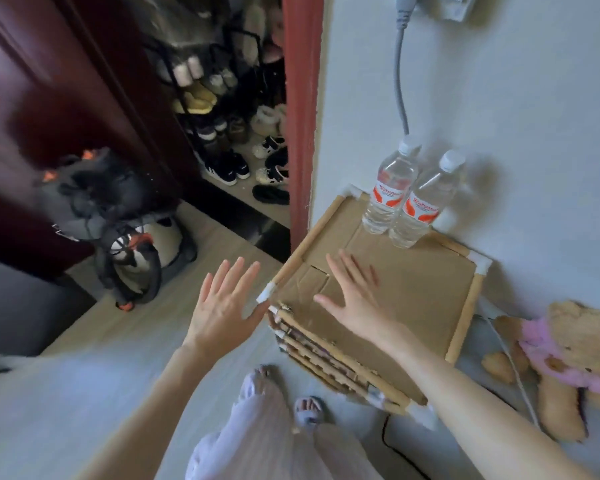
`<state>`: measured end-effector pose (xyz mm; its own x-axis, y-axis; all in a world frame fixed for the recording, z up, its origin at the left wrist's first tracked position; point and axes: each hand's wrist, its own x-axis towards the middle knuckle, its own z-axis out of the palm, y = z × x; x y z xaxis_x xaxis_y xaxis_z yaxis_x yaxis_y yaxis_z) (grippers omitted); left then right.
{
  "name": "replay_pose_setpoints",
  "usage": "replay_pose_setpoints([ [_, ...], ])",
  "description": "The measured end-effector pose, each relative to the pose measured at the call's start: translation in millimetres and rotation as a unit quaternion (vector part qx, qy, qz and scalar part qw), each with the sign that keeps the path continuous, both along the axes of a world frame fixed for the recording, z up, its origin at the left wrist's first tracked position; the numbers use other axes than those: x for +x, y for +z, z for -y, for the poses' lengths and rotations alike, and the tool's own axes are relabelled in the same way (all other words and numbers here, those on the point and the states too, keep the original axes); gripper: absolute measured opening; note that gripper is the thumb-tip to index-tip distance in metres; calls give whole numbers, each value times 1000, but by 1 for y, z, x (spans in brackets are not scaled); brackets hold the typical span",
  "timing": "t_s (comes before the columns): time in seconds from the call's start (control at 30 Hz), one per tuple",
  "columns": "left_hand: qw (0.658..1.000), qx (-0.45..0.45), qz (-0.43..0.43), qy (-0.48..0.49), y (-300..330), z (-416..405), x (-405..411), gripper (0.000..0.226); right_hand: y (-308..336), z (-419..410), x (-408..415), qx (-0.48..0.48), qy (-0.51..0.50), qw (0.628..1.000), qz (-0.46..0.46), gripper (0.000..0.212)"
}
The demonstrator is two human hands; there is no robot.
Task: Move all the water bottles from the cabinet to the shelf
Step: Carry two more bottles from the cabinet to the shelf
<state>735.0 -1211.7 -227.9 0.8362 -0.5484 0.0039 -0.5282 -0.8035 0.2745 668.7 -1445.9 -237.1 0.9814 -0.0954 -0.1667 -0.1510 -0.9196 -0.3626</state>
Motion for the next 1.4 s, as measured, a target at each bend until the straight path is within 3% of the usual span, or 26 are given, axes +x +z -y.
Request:
replay_pose_setpoints([
  [0.17, 982, -4, 4, 189, 8, -97, -69, 64, 18, -84, 19, 18, 172, 984, 34, 82],
  [0.37, 919, -14, -17, 393, 4, -205, -191, 68, 24, -234, 0, 1, 387, 921, 53, 84],
  [0.67, 768, -41, -26, 638, -9, -356, -408, 67, 17, -474, -136, 37, 588, 807, 48, 78],
  [0.93, 616, -22, -31, 787, -7, -463, -579, 67, -1, -654, -265, 22, 721, 692, 37, 80],
  [1.2, 488, -38, -21, 872, -17, -563, -658, 71, -3, -845, -328, 28, 804, 592, 44, 81],
  [1.4, 400, -45, 4, 915, -13, -684, -682, 72, 1, -1014, -361, 31, 855, 514, 61, 78],
])
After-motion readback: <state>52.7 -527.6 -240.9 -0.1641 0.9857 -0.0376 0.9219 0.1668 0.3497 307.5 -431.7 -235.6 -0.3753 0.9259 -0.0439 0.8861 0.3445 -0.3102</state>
